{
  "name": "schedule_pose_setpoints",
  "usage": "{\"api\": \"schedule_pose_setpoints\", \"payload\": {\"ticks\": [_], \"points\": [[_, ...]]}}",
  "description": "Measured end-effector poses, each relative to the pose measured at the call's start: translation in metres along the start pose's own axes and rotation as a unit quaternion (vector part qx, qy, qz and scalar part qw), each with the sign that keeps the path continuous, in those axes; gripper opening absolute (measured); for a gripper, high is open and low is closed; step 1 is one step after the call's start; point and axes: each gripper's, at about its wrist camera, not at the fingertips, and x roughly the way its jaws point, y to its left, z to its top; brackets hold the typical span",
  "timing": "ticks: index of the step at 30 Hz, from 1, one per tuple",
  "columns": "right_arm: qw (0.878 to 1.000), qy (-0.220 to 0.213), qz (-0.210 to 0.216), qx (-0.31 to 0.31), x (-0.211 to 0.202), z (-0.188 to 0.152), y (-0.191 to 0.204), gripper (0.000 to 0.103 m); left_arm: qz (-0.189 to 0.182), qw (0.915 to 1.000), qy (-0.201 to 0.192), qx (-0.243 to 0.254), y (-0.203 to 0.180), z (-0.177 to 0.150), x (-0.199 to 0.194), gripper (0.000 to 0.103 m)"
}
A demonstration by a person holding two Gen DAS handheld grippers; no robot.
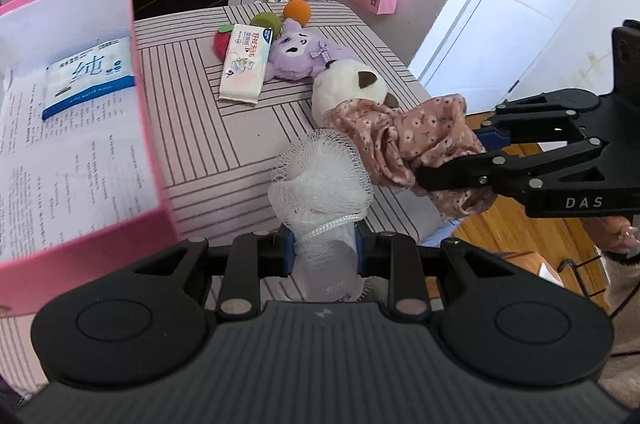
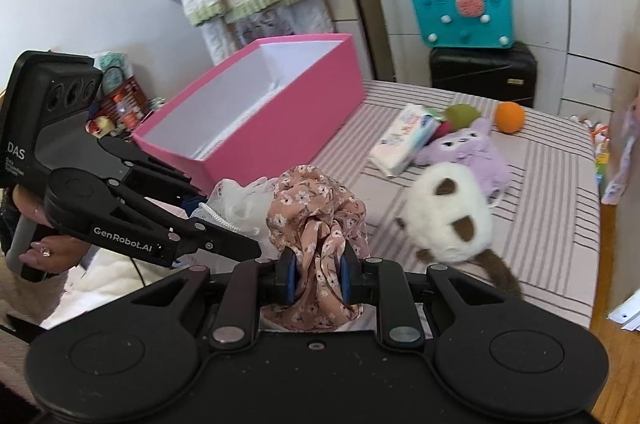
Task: Organize soft objects
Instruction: 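Lift the mesh puff and scrunchie with both grippers and carry them over the box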
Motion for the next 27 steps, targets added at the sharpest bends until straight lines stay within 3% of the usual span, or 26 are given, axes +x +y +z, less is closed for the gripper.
{"api": "schedule_pose_setpoints", "payload": {"ticks": [10, 27], "points": [[0.999, 0.014, -0.003, -0.032, -0.01, 0.012, 0.048, 0.025, 0.013, 0.9995, -0.02, 0.019, 0.005, -0.012, -0.051, 0.026], [0.994, -0.04, 0.008, -0.102, -0.012, 0.05, 0.105, 0.025, 0.045, 0.9936, -0.103, 0.011, 0.047, -0.018, -0.125, 0.026]]}}
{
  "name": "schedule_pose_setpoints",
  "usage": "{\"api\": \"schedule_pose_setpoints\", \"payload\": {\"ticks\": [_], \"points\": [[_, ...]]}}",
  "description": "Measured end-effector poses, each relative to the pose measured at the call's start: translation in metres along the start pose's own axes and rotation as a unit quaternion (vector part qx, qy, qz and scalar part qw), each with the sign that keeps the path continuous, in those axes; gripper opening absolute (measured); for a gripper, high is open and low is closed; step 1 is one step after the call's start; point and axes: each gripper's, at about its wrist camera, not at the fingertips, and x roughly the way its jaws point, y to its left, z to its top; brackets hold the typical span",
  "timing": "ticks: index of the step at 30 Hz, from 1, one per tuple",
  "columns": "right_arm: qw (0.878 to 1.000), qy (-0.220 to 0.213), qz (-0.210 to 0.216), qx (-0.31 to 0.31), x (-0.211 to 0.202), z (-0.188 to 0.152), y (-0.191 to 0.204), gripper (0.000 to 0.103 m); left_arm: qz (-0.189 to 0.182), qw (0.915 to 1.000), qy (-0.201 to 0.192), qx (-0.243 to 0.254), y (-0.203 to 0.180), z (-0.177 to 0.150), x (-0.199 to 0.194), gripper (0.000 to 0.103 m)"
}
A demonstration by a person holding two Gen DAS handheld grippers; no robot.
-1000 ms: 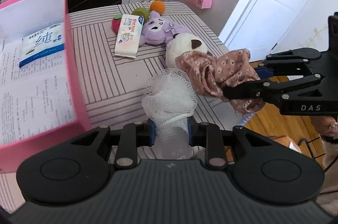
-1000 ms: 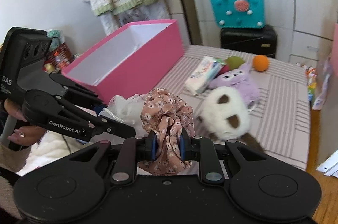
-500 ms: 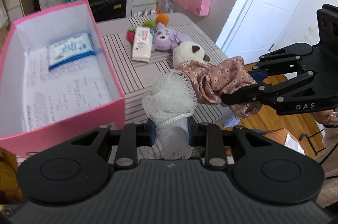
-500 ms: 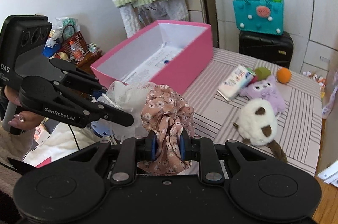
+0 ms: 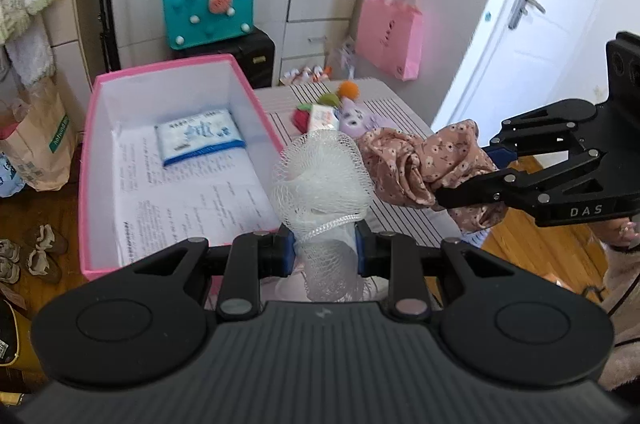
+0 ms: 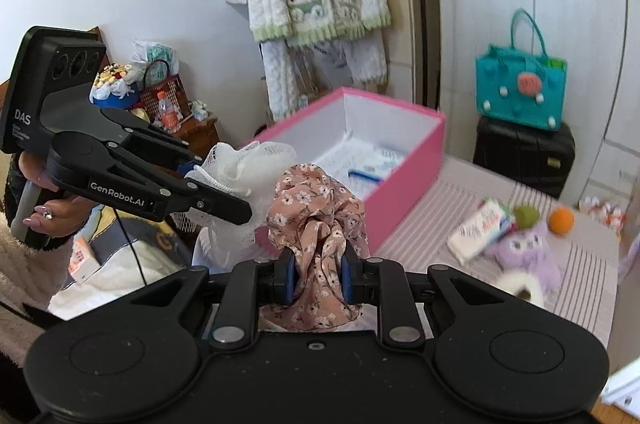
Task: Organize soft objects
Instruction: 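Lift the mesh puff and scrunchie with both grippers and carry them over the box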
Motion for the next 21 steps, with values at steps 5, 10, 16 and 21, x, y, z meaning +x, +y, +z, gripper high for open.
{"api": "schedule_pose_setpoints", "payload": {"ticks": [5, 10, 16, 21], "points": [[0.999, -0.03, -0.013, -0.039, 0.02, 0.017, 0.007, 0.025, 0.011, 0.9995, -0.013, -0.029, 0.029, 0.006, 0.001, 0.026], [0.998, -0.028, -0.02, -0.058, 0.043, 0.03, 0.006, 0.025, 0.047, 0.998, 0.022, -0.037, 0.055, 0.006, 0.024, 0.026], [0.994, -0.029, -0.04, -0.094, 0.072, 0.047, 0.005, 0.025, 0.053, 0.9976, 0.009, -0.043, 0.08, 0.02, 0.037, 0.026], [0.99, -0.027, -0.062, -0.126, 0.106, 0.073, -0.004, 0.025, 0.074, 0.9964, -0.003, -0.04, 0.099, 0.044, 0.06, 0.026]]}}
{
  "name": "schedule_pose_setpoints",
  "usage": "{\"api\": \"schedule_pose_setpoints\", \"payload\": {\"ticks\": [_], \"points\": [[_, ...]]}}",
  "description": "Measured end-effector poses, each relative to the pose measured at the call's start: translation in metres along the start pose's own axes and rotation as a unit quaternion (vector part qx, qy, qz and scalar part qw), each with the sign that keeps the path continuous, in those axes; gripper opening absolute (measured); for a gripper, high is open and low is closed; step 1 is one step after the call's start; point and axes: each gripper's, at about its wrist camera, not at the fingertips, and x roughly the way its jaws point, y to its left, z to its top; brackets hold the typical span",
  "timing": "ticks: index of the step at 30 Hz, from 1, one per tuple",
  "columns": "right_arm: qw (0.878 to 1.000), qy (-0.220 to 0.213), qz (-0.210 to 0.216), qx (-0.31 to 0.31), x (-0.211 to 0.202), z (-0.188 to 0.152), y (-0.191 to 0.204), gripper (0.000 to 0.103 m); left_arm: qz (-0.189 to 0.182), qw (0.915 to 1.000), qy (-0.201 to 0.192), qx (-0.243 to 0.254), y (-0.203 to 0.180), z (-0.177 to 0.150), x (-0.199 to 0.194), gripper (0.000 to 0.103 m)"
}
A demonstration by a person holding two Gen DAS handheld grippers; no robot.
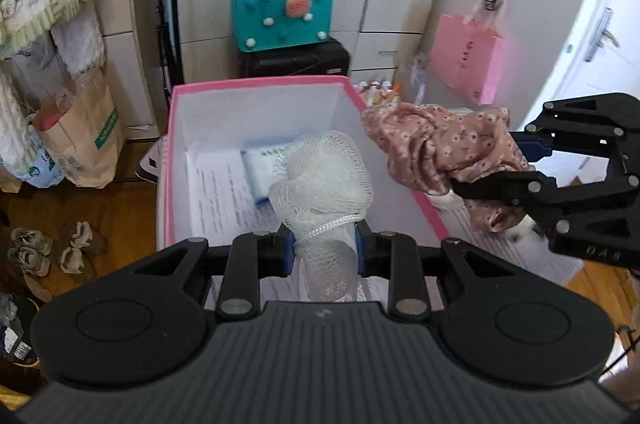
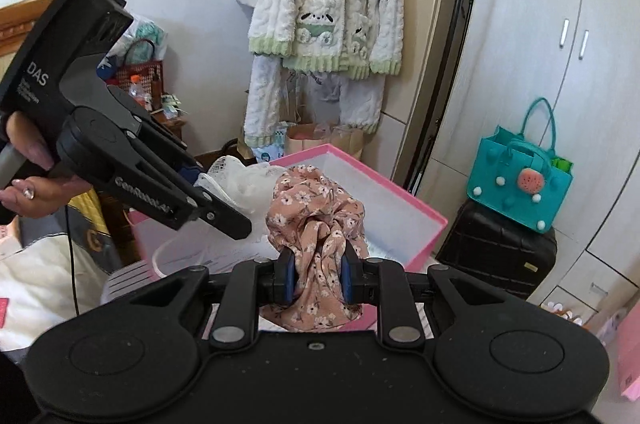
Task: Organize soft objects
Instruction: 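Lift the mesh puff and scrunchie with both grippers and carry them over the box, then open both grippers to drop the puff and scrunchie into the box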
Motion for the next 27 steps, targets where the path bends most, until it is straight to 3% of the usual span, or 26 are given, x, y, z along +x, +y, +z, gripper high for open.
{"api": "schedule_pose_setpoints", "payload": {"ticks": [8, 10, 16, 21, 27], "points": [[0.996, 0.088, 0.015, 0.03, 0.099, 0.031, -0.058, 0.025, 0.107, 0.9922, 0.05, 0.04, 0.017, 0.037, 0.072, 0.026], [0.991, 0.114, 0.018, 0.065, 0.121, 0.033, -0.08, 0.025, 0.127, 0.9893, 0.06, 0.041, 0.022, 0.042, 0.088, 0.026], [0.977, 0.152, 0.068, 0.135, 0.161, 0.033, -0.111, 0.025, 0.144, 0.986, 0.057, 0.063, 0.025, 0.05, 0.105, 0.027], [0.979, 0.157, 0.06, 0.118, 0.178, 0.033, -0.108, 0.025, 0.139, 0.9888, 0.041, 0.037, 0.033, 0.058, 0.108, 0.029], [0.973, 0.179, 0.066, 0.131, 0.206, 0.029, -0.116, 0.025, 0.143, 0.9872, 0.067, 0.02, 0.045, 0.059, 0.124, 0.033]]}}
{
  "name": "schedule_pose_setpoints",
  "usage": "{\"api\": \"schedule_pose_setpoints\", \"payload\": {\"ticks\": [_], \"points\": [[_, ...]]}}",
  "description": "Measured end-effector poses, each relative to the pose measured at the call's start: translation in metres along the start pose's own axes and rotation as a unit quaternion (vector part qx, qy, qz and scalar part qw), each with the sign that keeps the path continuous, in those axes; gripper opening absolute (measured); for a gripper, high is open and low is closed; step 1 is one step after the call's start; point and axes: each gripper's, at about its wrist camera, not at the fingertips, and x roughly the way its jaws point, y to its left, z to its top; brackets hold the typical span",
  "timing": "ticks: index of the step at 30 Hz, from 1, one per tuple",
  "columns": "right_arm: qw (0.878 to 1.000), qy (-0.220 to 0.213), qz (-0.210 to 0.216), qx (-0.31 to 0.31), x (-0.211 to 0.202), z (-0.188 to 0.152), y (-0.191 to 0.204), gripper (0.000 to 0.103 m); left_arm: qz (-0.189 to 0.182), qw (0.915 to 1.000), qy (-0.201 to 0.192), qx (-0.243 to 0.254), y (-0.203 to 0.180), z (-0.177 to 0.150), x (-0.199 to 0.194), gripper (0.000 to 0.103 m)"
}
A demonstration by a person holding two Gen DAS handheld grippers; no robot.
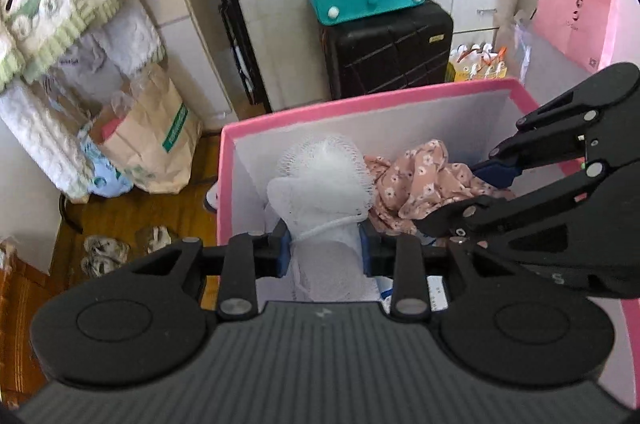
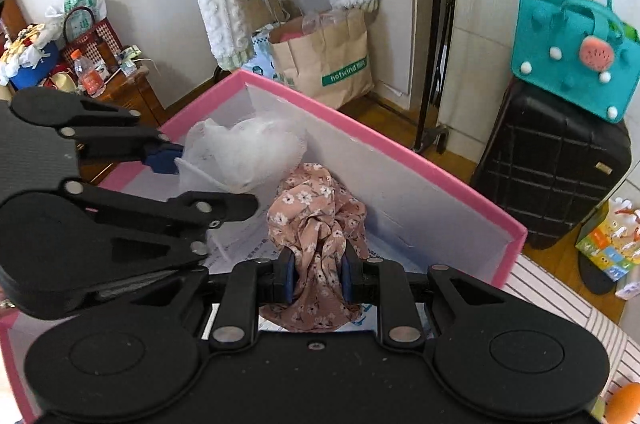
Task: Organize soft objects
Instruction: 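Open both grippers to drop the puff and scrunchie into the box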
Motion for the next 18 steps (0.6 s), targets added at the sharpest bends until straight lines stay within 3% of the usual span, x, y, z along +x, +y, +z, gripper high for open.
{"api": "schedule_pose_setpoints", "payload": {"ticks": [4, 7, 11, 15, 17, 18], "points": [[1.0, 0.005, -0.002, 0.005, 0.007, 0.002, -0.005, 0.029, 0.019, 0.9998, -0.005, -0.002, -0.001, -0.002, -0.007, 0.032], [1.0, 0.01, 0.0, 0.006, 0.012, 0.004, -0.005, 0.029, -0.019, 0.9992, 0.024, -0.027, 0.001, -0.003, -0.005, 0.029], [1.0, -0.001, -0.008, 0.024, 0.01, 0.007, -0.009, 0.033, -0.001, 0.9996, 0.004, -0.027, -0.004, -0.005, -0.004, 0.029], [0.999, -0.022, -0.02, 0.03, -0.005, 0.0, -0.007, 0.036, -0.007, 0.9992, -0.021, -0.032, -0.002, -0.009, -0.008, 0.033], [0.999, -0.03, -0.012, 0.03, -0.015, -0.006, -0.005, 0.043, 0.006, 0.9992, -0.034, -0.021, -0.004, -0.011, -0.011, 0.031], [0.999, -0.035, -0.007, 0.032, -0.019, -0.009, -0.003, 0.048, 0.014, 0.9991, -0.039, -0.009, -0.007, -0.013, -0.011, 0.024]]}}
